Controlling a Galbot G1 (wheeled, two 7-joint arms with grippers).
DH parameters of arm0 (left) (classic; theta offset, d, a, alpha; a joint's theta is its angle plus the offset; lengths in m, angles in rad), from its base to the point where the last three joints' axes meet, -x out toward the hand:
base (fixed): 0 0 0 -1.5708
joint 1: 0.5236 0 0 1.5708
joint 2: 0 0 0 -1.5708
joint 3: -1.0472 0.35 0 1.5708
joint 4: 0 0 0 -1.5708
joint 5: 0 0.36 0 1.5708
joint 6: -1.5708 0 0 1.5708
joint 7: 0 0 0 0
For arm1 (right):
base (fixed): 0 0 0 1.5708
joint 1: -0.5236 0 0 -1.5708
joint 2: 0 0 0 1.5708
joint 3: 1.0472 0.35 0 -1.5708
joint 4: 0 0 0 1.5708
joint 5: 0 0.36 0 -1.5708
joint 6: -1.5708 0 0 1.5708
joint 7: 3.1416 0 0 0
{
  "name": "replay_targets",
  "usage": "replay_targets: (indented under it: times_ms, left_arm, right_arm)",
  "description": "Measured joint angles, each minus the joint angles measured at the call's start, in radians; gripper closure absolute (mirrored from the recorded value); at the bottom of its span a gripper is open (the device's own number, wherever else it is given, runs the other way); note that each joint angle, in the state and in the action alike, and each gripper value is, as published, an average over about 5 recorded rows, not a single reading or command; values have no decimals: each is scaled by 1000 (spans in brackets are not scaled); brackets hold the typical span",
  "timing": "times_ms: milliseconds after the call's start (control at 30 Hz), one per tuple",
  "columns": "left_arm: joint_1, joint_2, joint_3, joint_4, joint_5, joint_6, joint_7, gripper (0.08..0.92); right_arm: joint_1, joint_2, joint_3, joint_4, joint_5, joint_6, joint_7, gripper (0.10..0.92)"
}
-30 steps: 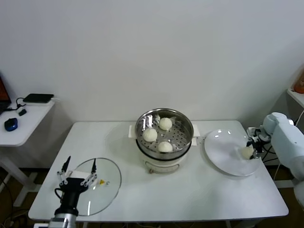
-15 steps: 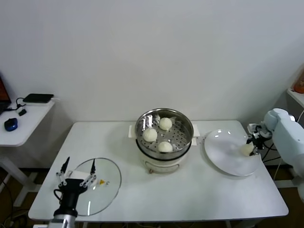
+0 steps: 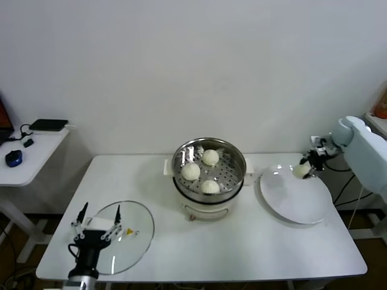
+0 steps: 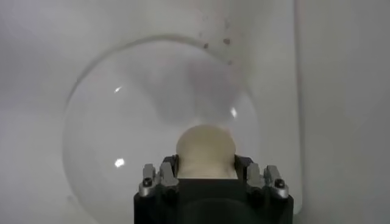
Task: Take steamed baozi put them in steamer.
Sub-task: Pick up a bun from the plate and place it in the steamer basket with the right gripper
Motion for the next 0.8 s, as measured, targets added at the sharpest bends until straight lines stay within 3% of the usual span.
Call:
replay_targets:
  times_ms: [800]
  left_arm:
    - [-18, -12, 21, 8, 24, -3, 2, 177]
  right_arm:
    - [451, 43, -528, 277, 601, -188, -3, 414]
